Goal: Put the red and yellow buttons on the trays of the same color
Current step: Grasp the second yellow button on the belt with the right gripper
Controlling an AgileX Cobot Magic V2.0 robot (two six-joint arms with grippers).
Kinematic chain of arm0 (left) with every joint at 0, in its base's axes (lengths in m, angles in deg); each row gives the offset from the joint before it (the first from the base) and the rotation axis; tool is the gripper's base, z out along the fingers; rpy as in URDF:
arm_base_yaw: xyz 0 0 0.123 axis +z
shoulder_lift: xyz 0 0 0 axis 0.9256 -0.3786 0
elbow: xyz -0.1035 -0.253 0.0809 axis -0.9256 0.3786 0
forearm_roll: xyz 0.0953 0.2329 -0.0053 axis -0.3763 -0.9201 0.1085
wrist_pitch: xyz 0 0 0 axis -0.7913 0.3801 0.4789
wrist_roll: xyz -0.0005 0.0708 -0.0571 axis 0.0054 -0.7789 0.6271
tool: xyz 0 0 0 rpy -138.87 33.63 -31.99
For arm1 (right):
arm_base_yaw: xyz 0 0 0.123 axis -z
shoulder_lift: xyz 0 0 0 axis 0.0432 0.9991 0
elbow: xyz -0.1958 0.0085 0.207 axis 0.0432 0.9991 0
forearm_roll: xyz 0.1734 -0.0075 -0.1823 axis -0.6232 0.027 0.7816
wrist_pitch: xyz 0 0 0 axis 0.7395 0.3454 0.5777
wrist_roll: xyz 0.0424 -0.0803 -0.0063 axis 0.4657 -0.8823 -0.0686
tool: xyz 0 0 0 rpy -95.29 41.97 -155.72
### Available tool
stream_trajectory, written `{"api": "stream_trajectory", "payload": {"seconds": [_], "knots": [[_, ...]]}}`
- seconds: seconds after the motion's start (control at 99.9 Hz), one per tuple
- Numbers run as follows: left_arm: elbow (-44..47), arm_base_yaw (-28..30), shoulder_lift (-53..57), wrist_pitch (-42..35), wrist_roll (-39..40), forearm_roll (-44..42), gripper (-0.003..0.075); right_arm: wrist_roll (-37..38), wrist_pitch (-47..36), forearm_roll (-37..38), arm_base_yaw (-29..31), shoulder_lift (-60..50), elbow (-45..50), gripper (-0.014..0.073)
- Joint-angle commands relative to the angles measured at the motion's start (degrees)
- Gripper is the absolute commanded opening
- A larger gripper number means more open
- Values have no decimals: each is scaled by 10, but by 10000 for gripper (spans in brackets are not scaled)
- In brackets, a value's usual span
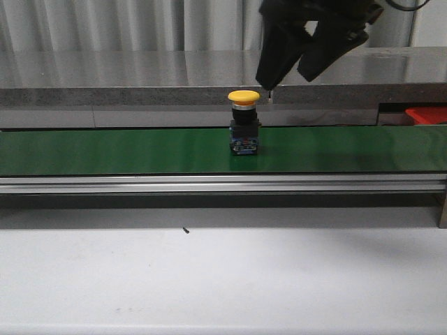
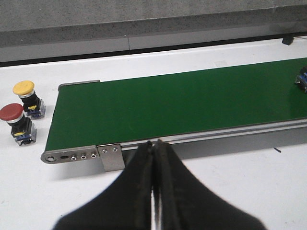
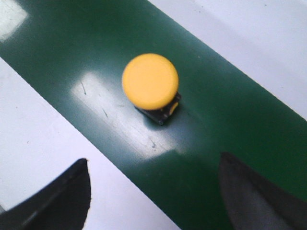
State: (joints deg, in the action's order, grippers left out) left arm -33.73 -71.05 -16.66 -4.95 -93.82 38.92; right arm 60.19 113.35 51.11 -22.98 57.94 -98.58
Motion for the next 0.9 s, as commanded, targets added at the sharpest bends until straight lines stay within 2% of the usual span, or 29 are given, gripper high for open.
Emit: {"api": "stream_trajectory", "payload": {"seconds": [0.0,0.19,0.53,0.6,0.771,0.891], "knots": [[-16,-4,-2,-39,2,10,-19,2,-4,-10,-2,2,-41,573],[-16,-4,-2,-39,2,10,-19,3,3,-13,-2,44,-75,573],[-16,-4,-2,-39,2,10,-19,28,-33,-10,-2,101,-108,563],[-16,-4,-2,-39,2,10,-19,42,-35,3,-2,107,-108,512],[-16,-4,-2,-39,2,10,-19,84,-30,52,-2,108,-108,304],[-16,-4,-2,-39,2,10,-19,86,-20,58,3,93,-108,267]]}}
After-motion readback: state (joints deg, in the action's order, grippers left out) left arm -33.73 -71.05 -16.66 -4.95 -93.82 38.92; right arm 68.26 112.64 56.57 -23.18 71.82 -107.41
